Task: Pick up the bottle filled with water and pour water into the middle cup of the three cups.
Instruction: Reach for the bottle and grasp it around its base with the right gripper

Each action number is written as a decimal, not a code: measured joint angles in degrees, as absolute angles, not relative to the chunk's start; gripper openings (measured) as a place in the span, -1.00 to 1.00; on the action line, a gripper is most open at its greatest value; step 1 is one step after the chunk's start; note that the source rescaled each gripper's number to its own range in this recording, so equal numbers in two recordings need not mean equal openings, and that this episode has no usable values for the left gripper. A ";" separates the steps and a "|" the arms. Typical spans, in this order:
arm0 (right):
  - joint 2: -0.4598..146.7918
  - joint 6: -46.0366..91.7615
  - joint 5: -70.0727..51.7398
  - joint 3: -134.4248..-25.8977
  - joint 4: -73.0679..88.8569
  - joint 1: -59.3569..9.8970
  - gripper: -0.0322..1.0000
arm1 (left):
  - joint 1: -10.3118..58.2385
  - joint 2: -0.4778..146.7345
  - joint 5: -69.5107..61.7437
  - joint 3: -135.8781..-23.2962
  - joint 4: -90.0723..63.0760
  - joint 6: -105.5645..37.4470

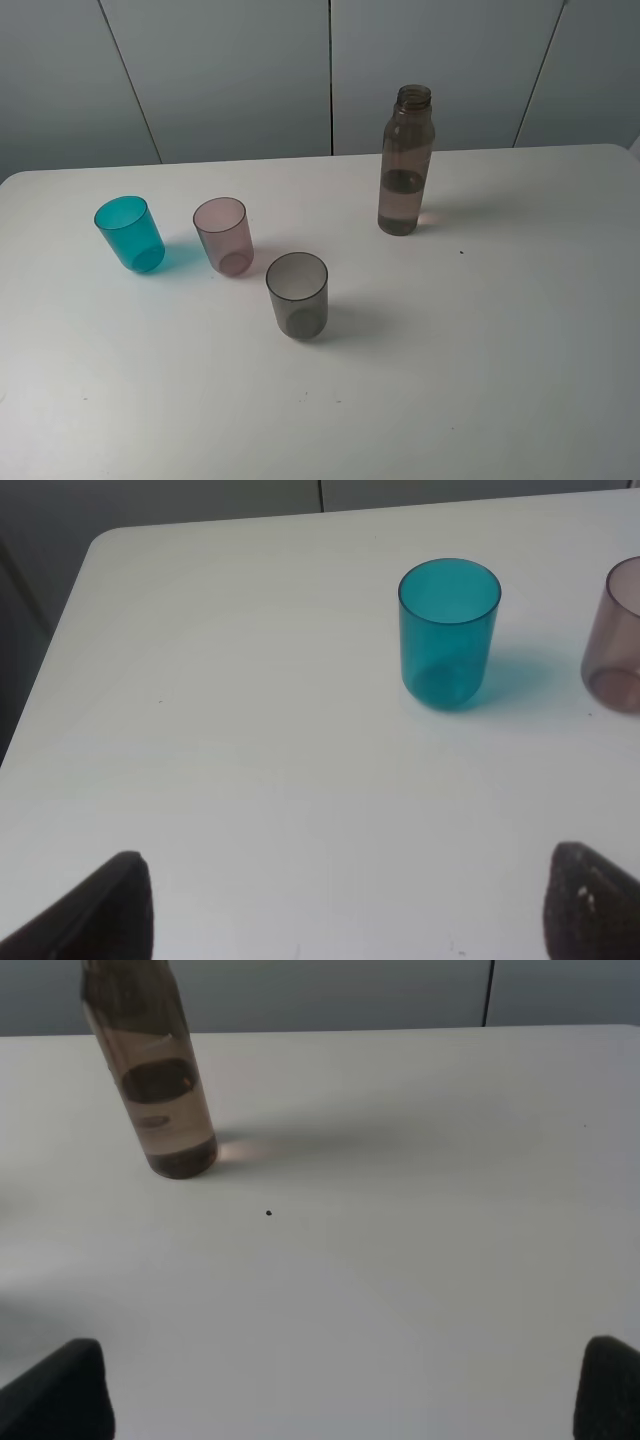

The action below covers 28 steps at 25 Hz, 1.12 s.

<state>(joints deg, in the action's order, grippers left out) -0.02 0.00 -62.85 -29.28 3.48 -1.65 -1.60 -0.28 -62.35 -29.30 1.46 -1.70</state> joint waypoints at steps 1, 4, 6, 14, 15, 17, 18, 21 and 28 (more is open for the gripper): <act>-0.02 0.00 -62.85 -29.28 3.79 -1.65 1.00 | -1.60 -0.28 -62.35 -29.30 1.46 -1.70; -0.12 -1.21 -62.98 -29.56 4.06 -1.65 1.00 | -1.60 -0.28 -62.35 -29.30 1.46 -1.70; 0.37 -3.07 -61.81 -31.56 4.06 -1.65 1.00 | -1.60 -0.28 -62.35 -29.30 1.46 -1.70; 21.46 -5.25 -54.27 -42.32 2.19 -1.65 1.00 | -1.60 -0.28 -62.35 -29.30 1.46 -1.70; 24.62 -5.35 -52.24 -43.08 2.19 -1.65 1.00 | -1.60 -0.28 -62.35 -29.30 1.46 -1.70; 30.08 -5.35 -46.99 -43.65 2.19 -1.65 1.00 | -1.60 -0.28 -62.35 -29.30 1.46 -1.70; 32.84 -5.35 -43.92 -43.65 2.19 -1.65 1.00 | -1.60 -0.28 -62.35 -29.30 1.46 -1.70; 40.37 -6.08 -36.21 -43.73 2.19 -3.49 1.00 | -1.60 -0.28 -62.35 -29.30 1.46 -1.70; 57.14 -6.31 -27.14 -43.73 1.06 -18.04 1.00 | -1.60 -0.28 -62.35 -29.30 1.46 -1.70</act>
<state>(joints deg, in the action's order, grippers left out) 57.14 -6.31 -27.14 -43.73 1.06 -18.04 -1.60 -0.28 -62.35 -29.30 1.46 -1.70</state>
